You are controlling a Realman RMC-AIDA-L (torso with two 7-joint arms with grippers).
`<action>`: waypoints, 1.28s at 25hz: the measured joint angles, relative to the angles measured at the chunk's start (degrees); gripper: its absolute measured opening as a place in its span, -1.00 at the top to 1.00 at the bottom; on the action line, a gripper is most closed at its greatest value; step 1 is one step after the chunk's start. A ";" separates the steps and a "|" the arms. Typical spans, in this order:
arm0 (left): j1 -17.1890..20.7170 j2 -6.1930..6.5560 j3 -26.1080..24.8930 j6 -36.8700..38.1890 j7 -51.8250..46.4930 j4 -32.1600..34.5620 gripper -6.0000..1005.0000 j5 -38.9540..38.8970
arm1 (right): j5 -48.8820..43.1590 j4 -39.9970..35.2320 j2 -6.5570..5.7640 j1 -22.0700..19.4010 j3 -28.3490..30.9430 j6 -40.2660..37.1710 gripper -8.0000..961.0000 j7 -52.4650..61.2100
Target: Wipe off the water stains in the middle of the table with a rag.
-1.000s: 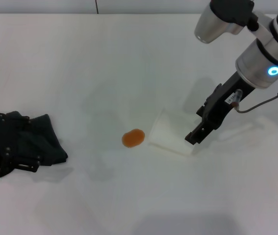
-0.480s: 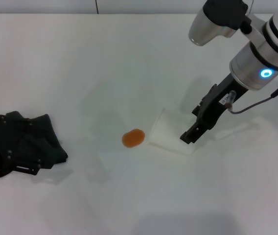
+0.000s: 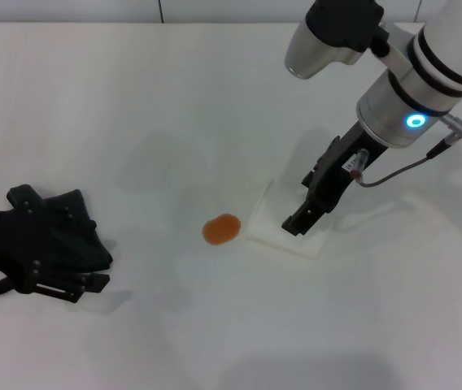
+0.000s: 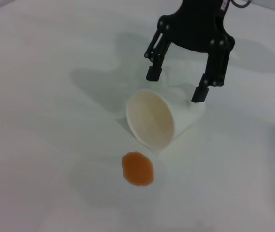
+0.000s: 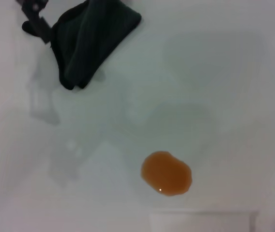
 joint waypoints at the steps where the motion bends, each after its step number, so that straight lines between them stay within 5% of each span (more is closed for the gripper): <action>1: -0.01 -0.34 0.08 -0.06 0.00 0.41 -0.74 0.25 | 0.00 0.17 0.02 0.15 -0.07 0.17 -0.79 0.29; 32: -1.25 -1.15 0.14 -2.52 -0.02 0.48 -0.74 2.51 | 3.66 19.15 0.16 11.14 -11.04 7.97 -0.78 3.54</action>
